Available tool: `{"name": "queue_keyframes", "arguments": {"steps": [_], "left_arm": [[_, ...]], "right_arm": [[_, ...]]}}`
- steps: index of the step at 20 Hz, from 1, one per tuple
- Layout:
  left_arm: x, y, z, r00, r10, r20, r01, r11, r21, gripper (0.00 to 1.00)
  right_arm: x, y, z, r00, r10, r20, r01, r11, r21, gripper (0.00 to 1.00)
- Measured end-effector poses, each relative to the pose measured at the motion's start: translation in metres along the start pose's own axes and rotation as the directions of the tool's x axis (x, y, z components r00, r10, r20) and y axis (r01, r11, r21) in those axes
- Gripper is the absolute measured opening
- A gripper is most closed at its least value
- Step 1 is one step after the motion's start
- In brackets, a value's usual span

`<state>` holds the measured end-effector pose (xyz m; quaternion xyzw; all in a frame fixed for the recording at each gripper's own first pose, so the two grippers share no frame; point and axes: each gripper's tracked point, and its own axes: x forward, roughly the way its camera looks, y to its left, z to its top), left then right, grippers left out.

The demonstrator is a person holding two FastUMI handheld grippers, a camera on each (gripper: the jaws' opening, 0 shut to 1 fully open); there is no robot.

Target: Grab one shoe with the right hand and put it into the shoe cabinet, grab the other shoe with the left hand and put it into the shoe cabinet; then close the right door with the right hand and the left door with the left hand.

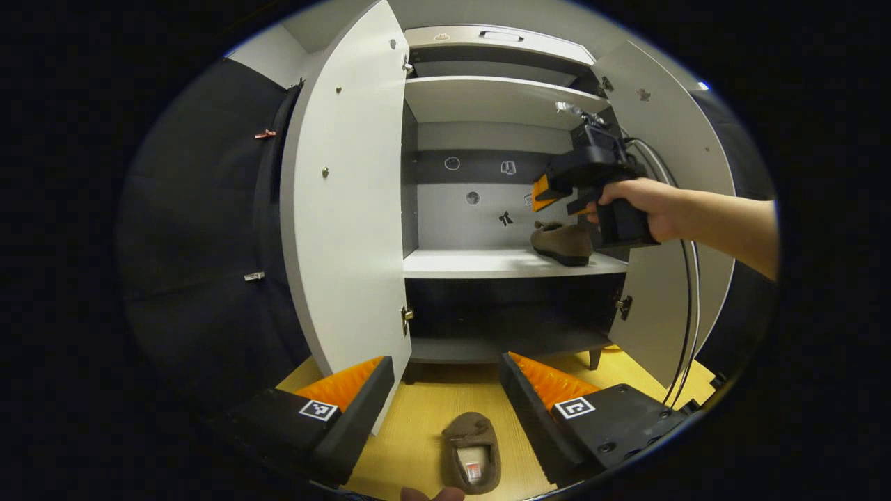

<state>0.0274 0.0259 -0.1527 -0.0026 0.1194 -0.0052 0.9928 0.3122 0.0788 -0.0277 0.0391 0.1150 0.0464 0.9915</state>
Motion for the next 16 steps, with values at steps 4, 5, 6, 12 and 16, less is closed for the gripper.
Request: {"name": "queue_keyframes", "arguments": {"steps": [4, 5, 6, 12, 16], "left_arm": [[-0.009, -0.006, -0.037, 0.998, -0.021, -0.053, 0.022, 0.999, 0.027, 0.97], [-0.011, -0.008, -0.05, 0.997, -0.029, -0.072, 0.032, 0.999, 0.036, 0.97], [-0.013, -0.01, -0.065, 0.995, -0.038, -0.096, 0.042, 0.998, 0.046, 0.97], [0.0, -0.009, -0.165, 0.961, -0.052, -0.272, 0.077, 0.994, 0.079, 0.96], [0.031, -0.008, -0.214, 0.933, -0.07, -0.352, 0.089, 0.995, 0.039, 0.94]], "right_arm": [[-0.061, 0.001, 0.012, 0.997, 0.014, 0.077, -0.015, 1.0, 0.015, 0.99], [-0.075, -0.001, 0.014, 0.996, 0.015, 0.093, -0.016, 1.0, 0.008, 0.99], [-0.091, -0.001, 0.015, 0.994, 0.018, 0.111, -0.018, 1.0, -0.001, 0.99], [-0.172, -0.009, 0.02, 0.983, 0.021, 0.183, -0.018, 1.0, -0.015, 0.99], [-0.211, -0.016, 0.02, 0.98, 0.02, 0.195, -0.017, 1.0, -0.019, 0.99]]}}
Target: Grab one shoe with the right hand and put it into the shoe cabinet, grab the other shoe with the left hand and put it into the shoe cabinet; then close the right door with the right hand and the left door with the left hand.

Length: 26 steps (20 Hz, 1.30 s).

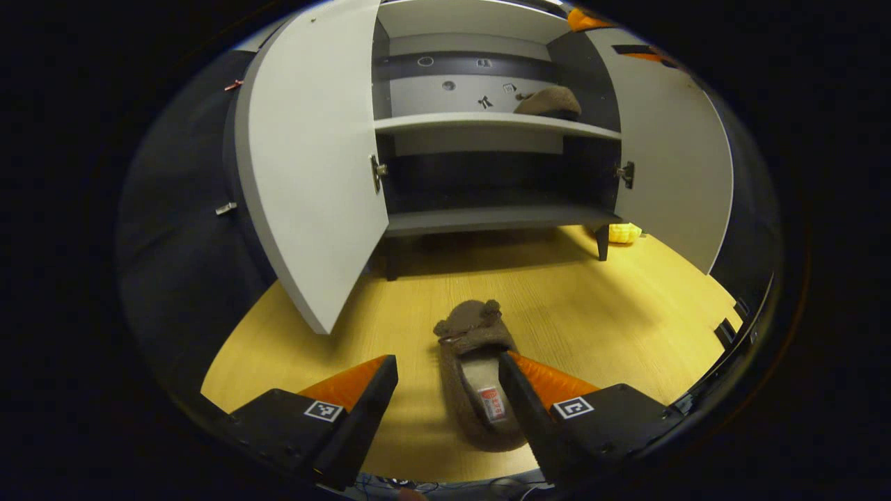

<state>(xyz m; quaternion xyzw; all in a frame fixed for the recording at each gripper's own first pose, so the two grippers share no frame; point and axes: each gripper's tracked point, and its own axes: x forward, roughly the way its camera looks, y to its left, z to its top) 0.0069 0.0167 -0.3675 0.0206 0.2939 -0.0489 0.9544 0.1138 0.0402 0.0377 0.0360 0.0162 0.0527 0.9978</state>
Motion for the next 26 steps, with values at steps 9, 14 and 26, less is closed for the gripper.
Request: {"name": "queue_keyframes", "arguments": {"steps": [9, 14, 26], "left_arm": [[0.072, -0.005, -0.02, 1.0, -0.019, -0.012, 0.018, 0.999, -0.031, 0.68], [0.094, -0.008, -0.019, 0.999, -0.034, -0.005, 0.034, 0.998, -0.044, 0.51], [0.062, 0.002, 0.03, 0.998, 0.037, -0.041, -0.038, 0.999, -0.027, 0.07]], "right_arm": [[-0.051, -0.016, 0.0, 1.0, -0.003, -0.022, 0.003, 1.0, -0.03, 0.98], [-0.07, -0.027, -0.004, 0.999, -0.03, -0.038, 0.029, 0.999, -0.04, 0.99], [-0.088, -0.052, -0.008, 0.997, -0.057, -0.047, 0.054, 0.997, -0.05, 0.99]]}}
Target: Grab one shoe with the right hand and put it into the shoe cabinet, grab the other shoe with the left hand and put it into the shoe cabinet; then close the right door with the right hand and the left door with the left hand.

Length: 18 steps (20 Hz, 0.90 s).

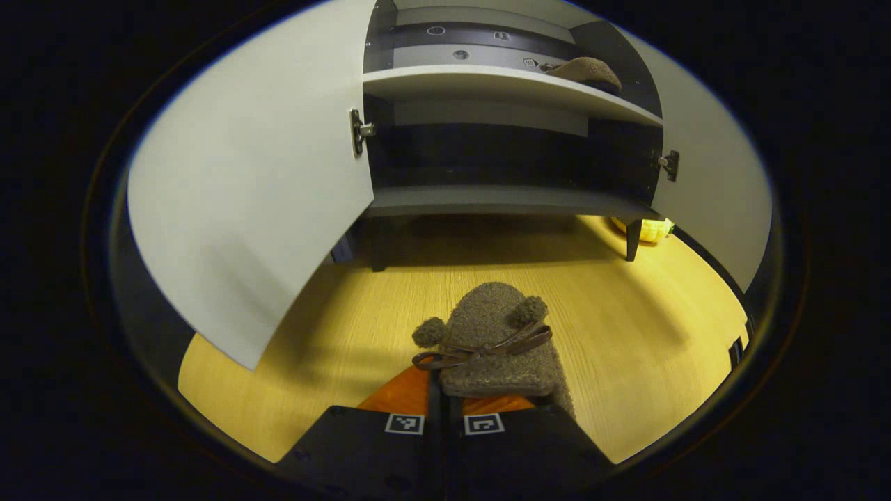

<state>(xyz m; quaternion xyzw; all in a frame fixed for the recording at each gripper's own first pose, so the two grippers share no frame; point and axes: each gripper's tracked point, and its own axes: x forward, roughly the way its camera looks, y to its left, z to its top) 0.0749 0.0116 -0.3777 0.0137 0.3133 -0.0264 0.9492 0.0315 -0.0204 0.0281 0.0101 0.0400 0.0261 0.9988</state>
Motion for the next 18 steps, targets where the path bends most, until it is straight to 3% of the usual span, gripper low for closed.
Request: {"name": "queue_keyframes", "arguments": {"steps": [3, 12, 18], "left_arm": [[-0.029, -0.003, 0.04, 0.999, 0.02, 0.027, -0.021, 0.999, 0.029, 0.06], [-0.123, -0.013, 0.176, 0.995, 0.038, 0.091, -0.035, 0.999, -0.034, 0.06], [-0.132, -0.014, 0.301, 0.984, 0.04, 0.172, -0.027, 0.997, -0.077, 0.06]], "right_arm": [[-0.004, 0.002, 0.0, 1.0, 0.01, 0.0, -0.01, 1.0, 0.012, 0.99], [-0.014, 0.005, -0.004, 0.999, 0.036, 0.005, -0.036, 0.998, 0.05, 0.99], [-0.02, -0.005, 0.002, 0.999, 0.034, 0.023, -0.035, 0.998, 0.054, 0.99]]}}
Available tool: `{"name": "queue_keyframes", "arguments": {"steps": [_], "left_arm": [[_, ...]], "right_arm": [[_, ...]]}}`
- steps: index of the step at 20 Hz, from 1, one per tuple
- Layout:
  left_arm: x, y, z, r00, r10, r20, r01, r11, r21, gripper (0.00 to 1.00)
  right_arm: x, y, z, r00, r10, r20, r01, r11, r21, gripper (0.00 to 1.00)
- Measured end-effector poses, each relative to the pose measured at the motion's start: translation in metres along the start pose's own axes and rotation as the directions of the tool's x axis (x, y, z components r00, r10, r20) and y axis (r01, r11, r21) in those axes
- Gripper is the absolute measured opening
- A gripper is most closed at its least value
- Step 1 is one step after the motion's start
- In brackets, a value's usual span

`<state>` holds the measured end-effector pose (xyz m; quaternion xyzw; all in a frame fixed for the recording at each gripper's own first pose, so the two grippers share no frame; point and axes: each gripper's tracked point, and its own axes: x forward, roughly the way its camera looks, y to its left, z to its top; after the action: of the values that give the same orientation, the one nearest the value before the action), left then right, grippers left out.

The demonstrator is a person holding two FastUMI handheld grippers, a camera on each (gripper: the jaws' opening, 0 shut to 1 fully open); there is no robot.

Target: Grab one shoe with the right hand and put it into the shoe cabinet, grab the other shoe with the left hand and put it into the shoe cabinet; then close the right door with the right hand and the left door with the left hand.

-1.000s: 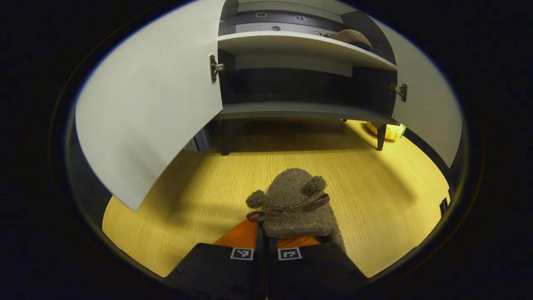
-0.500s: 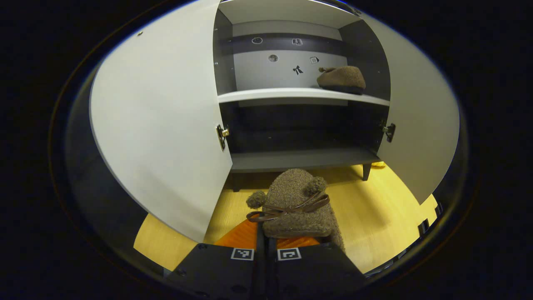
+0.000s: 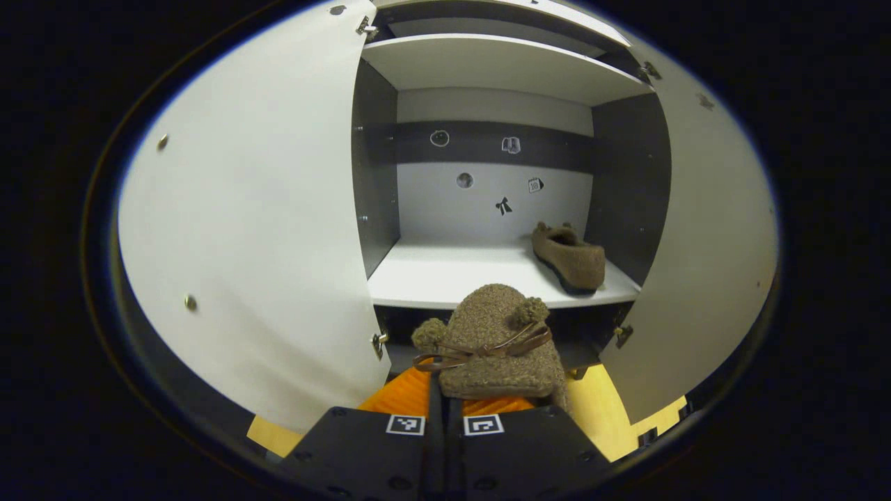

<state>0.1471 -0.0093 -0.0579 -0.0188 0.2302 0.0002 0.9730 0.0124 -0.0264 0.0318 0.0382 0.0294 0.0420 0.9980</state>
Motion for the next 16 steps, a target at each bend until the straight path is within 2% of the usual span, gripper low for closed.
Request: {"name": "queue_keyframes", "arguments": {"steps": [6, 12, 16], "left_arm": [[0.057, -0.007, 0.083, 1.0, 0.002, 0.018, -0.002, 1.0, -0.005, 0.06], [0.14, -0.002, 0.119, 0.999, 0.044, -0.029, -0.043, 0.999, 0.02, 0.06], [0.188, 0.002, 0.133, 0.997, 0.054, -0.052, -0.054, 0.999, -0.003, 0.06]], "right_arm": [[-0.011, -0.024, 0.005, 0.999, -0.031, 0.01, 0.031, 1.0, -0.004, 0.99], [-0.022, -0.057, 0.015, 0.996, -0.088, 0.027, 0.088, 0.996, -0.006, 0.99], [-0.026, -0.075, 0.019, 0.991, -0.129, 0.036, 0.129, 0.992, -0.002, 0.98]]}}
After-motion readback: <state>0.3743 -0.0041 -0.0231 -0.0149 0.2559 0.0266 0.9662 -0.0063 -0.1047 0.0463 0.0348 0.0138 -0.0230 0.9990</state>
